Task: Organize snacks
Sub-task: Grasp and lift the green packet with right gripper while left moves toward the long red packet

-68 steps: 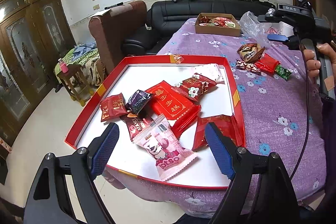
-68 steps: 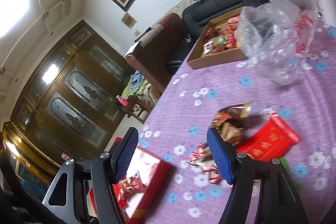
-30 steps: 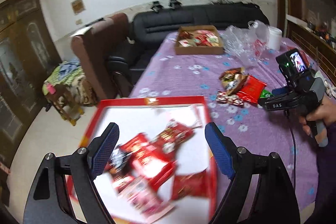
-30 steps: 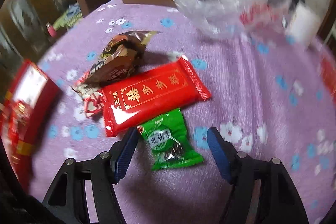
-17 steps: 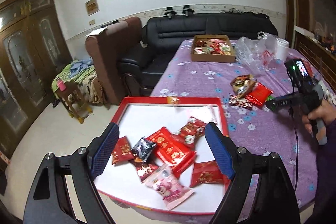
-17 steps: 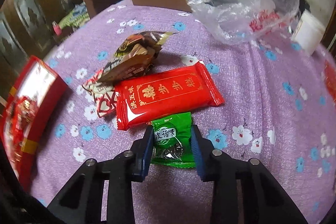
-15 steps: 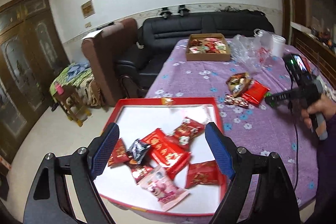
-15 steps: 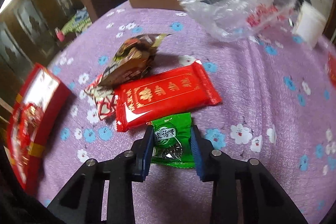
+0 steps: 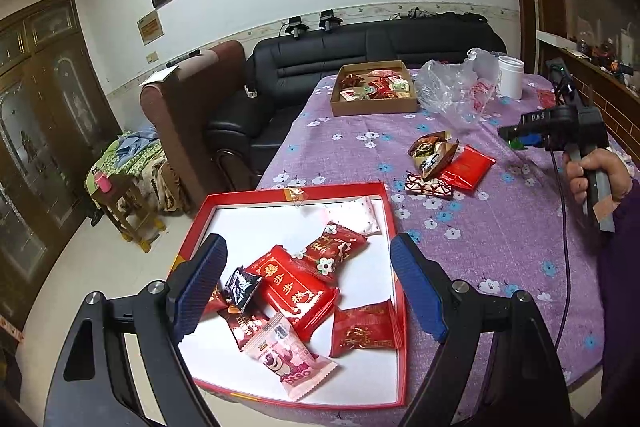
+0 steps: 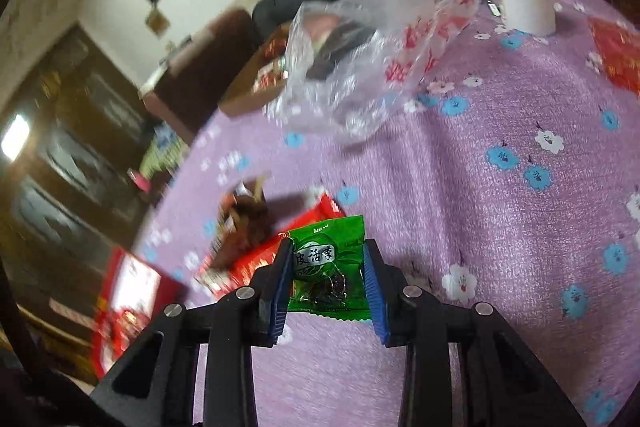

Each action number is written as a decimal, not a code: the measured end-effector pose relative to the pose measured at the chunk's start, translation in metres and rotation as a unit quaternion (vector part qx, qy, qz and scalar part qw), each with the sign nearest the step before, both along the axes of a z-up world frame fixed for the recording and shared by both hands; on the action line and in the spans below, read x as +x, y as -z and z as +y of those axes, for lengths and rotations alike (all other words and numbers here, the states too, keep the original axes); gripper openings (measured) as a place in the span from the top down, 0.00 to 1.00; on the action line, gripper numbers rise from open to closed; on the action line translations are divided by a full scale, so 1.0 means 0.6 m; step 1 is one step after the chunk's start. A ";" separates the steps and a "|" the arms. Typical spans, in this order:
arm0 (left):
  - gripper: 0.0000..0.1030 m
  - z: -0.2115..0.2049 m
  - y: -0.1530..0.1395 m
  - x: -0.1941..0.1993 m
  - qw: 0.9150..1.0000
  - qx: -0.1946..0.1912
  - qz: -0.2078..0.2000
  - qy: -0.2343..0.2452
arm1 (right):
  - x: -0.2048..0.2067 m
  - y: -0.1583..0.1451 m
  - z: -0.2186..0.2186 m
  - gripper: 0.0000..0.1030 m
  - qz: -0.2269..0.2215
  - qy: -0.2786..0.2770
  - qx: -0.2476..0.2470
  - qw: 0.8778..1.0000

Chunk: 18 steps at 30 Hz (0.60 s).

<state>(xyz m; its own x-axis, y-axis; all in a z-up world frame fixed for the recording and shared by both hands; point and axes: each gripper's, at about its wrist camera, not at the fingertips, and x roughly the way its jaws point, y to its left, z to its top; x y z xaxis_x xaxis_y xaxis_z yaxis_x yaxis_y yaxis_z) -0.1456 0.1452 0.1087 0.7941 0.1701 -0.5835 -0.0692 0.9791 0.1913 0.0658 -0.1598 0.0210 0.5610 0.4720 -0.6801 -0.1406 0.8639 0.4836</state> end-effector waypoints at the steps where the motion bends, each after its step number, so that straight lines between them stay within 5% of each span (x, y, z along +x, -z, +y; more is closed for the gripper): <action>1: 0.18 -0.001 0.000 -0.001 1.000 0.001 0.000 0.001 | 0.001 -0.002 -0.006 0.67 -0.004 0.006 0.009 1.000; 9: 0.18 -0.028 0.007 0.013 1.000 0.016 0.005 0.025 | -0.001 -0.018 -0.031 0.67 -0.026 0.023 0.053 0.998; 12: 0.18 -0.062 0.014 0.042 0.997 0.029 0.020 0.072 | -0.007 -0.027 -0.044 0.67 -0.032 0.031 0.063 0.997; 18: 0.18 -0.165 0.056 0.139 0.968 0.053 0.107 0.220 | -0.013 -0.039 -0.104 0.67 -0.045 0.073 0.092 0.992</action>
<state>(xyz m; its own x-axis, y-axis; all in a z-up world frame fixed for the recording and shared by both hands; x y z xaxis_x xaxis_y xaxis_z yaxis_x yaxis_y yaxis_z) -0.0623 0.0461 0.0751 0.6662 -0.0894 -0.7404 0.4023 0.8790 0.2559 0.0582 -0.2219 0.0444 0.6870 0.4927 -0.5341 -0.0703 0.7767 0.6259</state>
